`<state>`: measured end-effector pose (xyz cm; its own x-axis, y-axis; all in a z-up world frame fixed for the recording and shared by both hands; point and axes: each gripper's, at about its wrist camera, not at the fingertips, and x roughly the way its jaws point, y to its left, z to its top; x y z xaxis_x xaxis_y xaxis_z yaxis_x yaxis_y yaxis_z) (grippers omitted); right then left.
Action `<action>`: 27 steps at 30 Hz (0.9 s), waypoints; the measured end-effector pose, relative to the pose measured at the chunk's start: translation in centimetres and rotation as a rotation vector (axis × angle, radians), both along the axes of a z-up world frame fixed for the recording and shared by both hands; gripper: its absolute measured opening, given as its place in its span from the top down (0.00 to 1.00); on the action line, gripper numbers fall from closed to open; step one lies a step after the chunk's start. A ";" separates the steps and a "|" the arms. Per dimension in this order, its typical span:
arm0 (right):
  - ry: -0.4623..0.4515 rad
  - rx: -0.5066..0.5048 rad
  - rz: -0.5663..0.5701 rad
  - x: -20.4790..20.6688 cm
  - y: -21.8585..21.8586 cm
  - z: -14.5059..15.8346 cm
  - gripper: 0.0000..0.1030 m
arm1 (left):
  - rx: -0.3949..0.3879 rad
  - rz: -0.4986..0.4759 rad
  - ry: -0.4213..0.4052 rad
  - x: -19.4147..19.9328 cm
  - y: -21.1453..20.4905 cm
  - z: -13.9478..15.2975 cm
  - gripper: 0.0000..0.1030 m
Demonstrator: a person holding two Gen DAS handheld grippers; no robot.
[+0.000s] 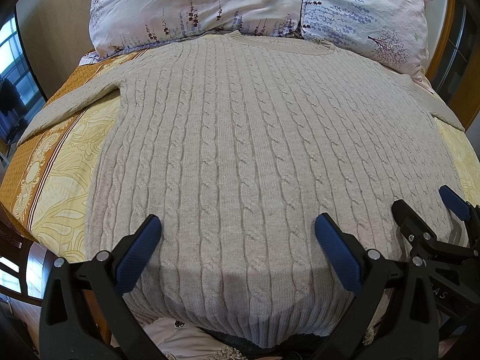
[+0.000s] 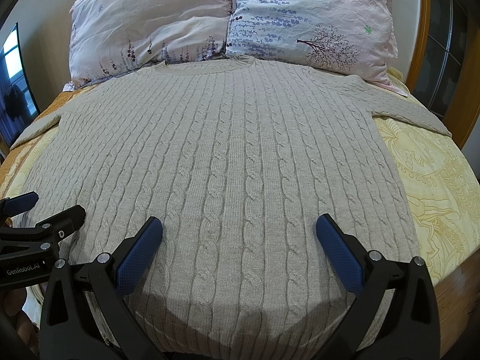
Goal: Fold small clothes
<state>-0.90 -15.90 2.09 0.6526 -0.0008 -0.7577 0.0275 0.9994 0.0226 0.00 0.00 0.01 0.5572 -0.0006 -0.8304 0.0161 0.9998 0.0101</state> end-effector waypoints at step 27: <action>0.029 0.187 0.109 4.1 -5.6 1.7 0.01 | -0.008 -0.034 0.014 3.7 0.6 0.6 0.02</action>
